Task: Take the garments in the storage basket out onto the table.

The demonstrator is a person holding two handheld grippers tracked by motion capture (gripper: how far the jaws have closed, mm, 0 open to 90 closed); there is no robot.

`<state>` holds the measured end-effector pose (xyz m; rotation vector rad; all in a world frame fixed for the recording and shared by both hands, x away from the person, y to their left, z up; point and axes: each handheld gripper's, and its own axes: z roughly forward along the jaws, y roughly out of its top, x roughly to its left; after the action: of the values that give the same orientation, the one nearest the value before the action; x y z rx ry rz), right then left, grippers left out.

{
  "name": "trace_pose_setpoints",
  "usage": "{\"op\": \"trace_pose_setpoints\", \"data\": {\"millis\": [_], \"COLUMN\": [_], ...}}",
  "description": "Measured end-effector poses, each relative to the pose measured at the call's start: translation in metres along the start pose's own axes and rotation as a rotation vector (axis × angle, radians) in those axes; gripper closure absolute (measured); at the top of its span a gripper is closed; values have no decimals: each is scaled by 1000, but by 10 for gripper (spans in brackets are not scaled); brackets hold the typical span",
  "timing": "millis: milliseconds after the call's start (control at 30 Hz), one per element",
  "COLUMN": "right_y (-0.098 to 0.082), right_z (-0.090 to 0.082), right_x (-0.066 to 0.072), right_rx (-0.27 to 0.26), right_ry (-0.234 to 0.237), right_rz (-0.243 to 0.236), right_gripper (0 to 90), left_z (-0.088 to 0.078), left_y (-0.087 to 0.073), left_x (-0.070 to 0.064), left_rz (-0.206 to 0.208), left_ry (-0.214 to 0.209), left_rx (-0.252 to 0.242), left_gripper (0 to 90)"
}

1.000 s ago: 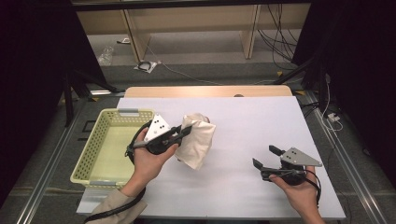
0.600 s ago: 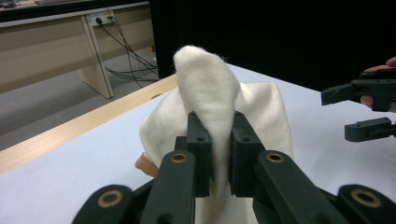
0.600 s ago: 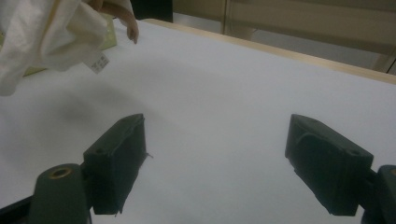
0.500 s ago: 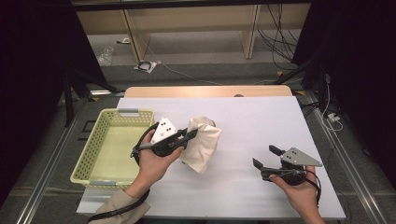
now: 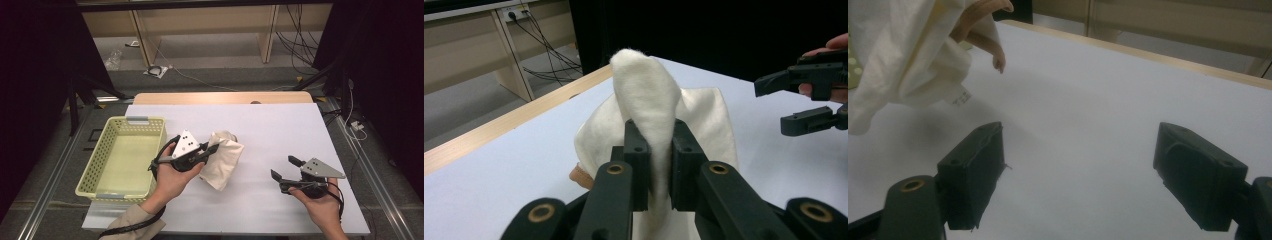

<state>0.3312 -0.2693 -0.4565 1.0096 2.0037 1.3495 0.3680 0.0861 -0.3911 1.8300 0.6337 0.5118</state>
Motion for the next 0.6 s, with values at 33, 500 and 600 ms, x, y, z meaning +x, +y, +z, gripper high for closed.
{"op": "trace_pose_setpoints", "data": {"millis": [33,500,600], "right_y": [0,0,0], "right_z": [0,0,1], "right_x": [0,0,0], "right_rx": [-1,5,-1], "right_ry": [0,-2,2], "right_rz": [-1,3,3], "right_gripper": [214,214,214], "left_z": [1,13,14], "left_y": [-1,-12,-14], "left_x": [0,-2,-2], "left_rz": [0,6,8], "left_ry": [-1,-11,-14], "left_rx": [2,23,27], "left_gripper": [808,805,805]}}
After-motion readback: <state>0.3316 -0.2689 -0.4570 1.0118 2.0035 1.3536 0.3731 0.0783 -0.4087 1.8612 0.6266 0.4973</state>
